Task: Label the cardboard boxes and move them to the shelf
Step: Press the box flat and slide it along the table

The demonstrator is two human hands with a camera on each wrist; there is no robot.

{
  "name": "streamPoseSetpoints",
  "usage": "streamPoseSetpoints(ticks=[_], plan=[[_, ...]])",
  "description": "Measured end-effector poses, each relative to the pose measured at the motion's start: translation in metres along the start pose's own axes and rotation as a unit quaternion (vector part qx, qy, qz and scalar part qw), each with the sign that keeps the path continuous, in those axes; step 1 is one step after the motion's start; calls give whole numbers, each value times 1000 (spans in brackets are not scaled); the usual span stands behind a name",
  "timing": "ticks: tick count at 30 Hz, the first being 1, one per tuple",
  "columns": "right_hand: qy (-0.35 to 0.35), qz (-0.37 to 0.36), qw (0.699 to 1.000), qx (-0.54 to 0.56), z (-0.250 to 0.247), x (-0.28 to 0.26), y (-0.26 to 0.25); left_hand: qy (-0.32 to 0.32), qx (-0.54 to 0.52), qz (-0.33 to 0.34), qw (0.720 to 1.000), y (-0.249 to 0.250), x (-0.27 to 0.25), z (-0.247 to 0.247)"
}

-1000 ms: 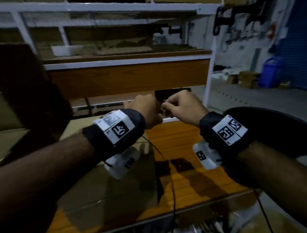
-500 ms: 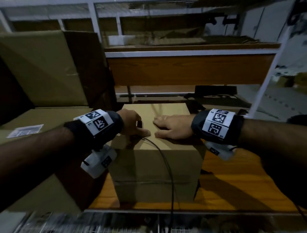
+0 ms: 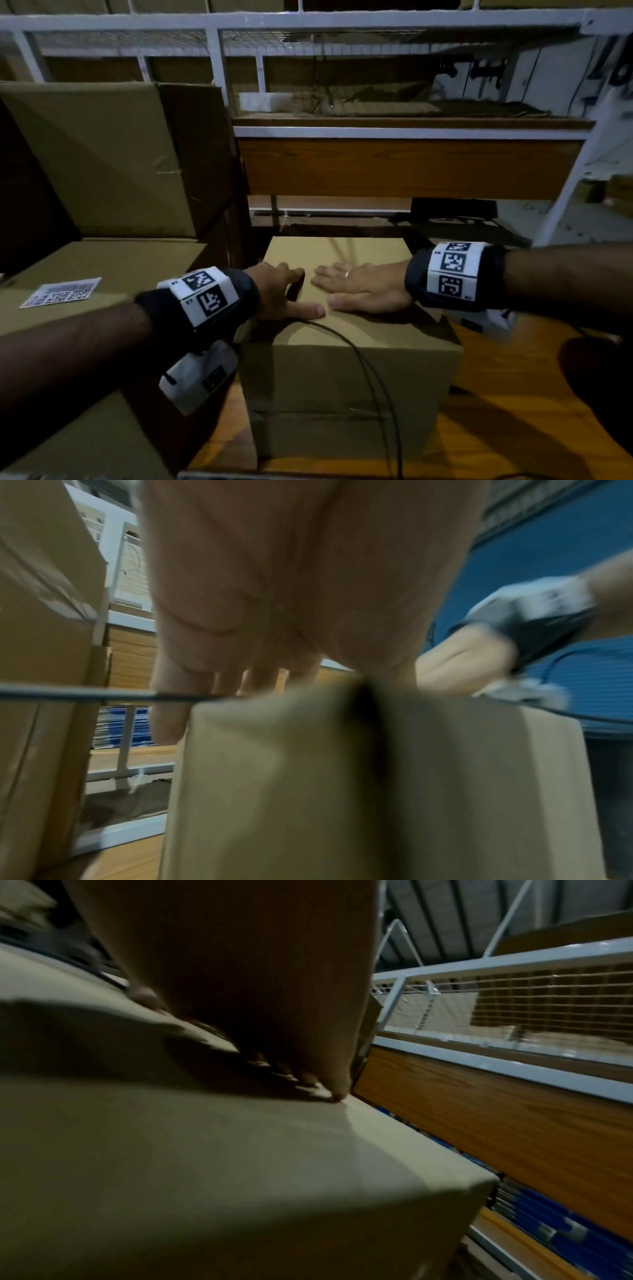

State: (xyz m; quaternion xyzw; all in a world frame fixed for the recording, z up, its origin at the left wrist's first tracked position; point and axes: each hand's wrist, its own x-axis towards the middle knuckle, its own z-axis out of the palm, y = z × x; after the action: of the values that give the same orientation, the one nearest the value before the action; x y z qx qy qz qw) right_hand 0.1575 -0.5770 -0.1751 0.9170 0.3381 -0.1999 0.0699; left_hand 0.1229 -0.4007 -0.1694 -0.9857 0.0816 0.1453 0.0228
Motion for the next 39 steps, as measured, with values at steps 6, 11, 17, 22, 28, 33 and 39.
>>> streamPoseSetpoints(ticks=[6,11,17,22,28,33,39], plan=[[55,-20,998,-31,12,7,-1,23,-18,25,999,-4,-2,9],[94,-14,995,0,19,7,5,27,-31,32,999,-4,-2,13],[105,16,994,11,19,8,11,35,-27,36,998,-4,0,15],[96,24,995,21,25,-9,10,30,-31,28,999,-4,0,15],[100,67,992,30,27,-23,14,34,-41,27,998,-4,-2,15],[62,-13,997,35,28,-16,-1,34,-46,26,998,-4,-5,15],[92,40,994,39,30,-22,5,38,-50,20,998,-5,-4,16]])
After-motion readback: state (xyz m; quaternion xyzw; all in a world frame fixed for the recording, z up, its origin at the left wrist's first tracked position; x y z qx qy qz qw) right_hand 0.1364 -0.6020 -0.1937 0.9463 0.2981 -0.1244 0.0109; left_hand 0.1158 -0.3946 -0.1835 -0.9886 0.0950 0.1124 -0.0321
